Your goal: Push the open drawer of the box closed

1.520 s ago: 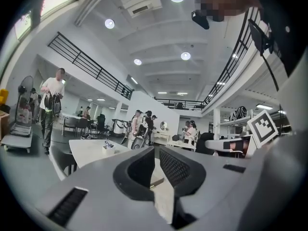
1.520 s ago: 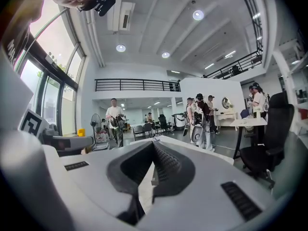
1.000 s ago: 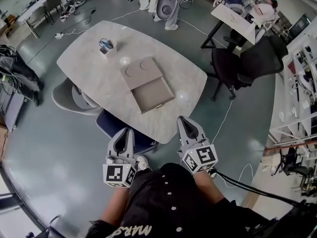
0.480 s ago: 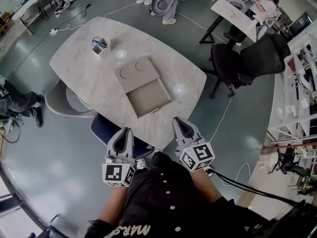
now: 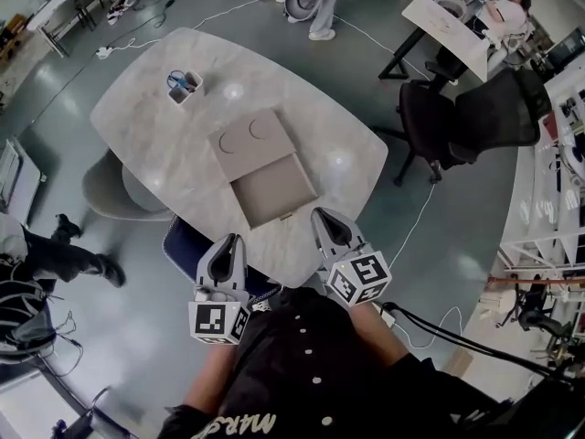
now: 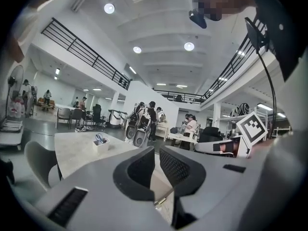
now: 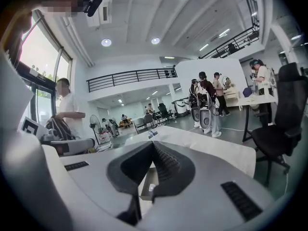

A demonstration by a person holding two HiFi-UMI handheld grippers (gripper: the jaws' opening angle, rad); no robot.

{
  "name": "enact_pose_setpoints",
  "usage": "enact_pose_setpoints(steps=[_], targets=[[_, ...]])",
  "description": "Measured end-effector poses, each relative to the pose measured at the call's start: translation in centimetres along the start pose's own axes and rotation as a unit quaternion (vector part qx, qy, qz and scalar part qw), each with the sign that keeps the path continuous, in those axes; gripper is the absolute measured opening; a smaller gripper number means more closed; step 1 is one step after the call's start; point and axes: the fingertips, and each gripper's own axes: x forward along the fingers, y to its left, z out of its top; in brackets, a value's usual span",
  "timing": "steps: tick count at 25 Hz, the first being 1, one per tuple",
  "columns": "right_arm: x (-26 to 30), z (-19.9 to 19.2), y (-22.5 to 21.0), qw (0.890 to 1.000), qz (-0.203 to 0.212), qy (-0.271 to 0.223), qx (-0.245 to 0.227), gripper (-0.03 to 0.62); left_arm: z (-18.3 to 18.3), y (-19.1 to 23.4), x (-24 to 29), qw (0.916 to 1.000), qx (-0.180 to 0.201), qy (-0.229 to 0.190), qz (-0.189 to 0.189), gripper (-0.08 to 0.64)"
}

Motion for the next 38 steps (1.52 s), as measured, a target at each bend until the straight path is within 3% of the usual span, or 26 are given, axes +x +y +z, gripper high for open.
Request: enact_pose_setpoints(steps=[9, 13, 22, 26, 28, 30, 34, 38], targets=[[3.3, -7.3, -2.5, 0.994, -0.002, 0.076, 0.072, -0.003, -3.0, 0.3, 1.0, 0.9993, -0.009, 0.037, -0.003, 0.041], [4.5, -11.9, -3.7, 0.985, -0.013, 0.124, 0.121, -0.003, -4.4, -0.3, 1.4, 0.9986, -0.016, 0.050, -0.005, 0.041], [7.4, -22.1, -5.0, 0.958, -0.025, 0.222, 0.179, 0.000, -9.0, -1.1, 2.0, 0.9954, -0.057, 0.076, -0.013, 0.041], [8.5, -24.5, -5.3, 0.948, -0.029, 0.252, 0.194, 0.092, -10.5, -1.1, 1.8, 0.9939, -0.068, 0.087, -0.004, 0.041], [9.1, -25.2, -5.5, 0.945, -0.032, 0.258, 0.199, 0.095, -11.1, -1.0, 1.7, 0.9933, -0.072, 0.090, 0.002, 0.041], [9.4, -25.8, -5.7, 0.945, -0.037, 0.269, 0.184, 0.114, -11.6, -0.9, 1.6, 0.9930, -0.075, 0.091, 0.007, 0.041], [10.0, -26.3, -6.0, 0.950, -0.044, 0.294, 0.096, 0.187, -11.9, -0.7, 1.8, 0.9924, -0.081, 0.091, 0.015, 0.041], [10.5, -26.6, -5.8, 0.950, -0.030, 0.307, 0.048, 0.193, -12.5, -0.7, 2.0, 0.9911, -0.088, 0.097, 0.024, 0.041]])
